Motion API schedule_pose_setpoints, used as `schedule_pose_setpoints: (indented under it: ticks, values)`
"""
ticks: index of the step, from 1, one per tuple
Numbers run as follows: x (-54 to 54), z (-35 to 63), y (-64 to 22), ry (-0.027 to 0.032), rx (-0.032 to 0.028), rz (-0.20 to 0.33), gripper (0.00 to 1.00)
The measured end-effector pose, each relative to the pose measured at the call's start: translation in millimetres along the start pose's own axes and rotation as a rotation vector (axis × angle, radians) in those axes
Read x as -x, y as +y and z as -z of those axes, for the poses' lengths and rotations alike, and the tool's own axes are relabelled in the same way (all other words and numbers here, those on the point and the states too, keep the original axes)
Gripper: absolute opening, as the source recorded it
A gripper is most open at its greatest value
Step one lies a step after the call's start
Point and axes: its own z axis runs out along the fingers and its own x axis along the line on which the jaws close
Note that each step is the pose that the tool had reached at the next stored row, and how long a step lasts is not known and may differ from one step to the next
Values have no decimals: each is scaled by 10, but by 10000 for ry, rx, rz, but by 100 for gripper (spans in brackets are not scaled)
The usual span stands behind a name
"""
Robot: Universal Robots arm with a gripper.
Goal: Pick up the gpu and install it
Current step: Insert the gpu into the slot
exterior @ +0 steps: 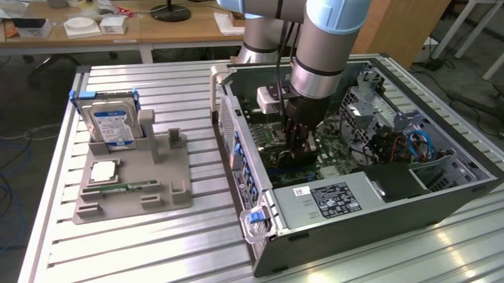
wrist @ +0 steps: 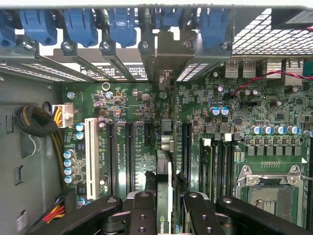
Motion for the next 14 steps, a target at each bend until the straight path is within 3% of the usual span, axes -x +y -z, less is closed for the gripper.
schedule_pose_setpoints:
  ticks: [14]
  values:
    - [0,-41,0,1,0,0,27]
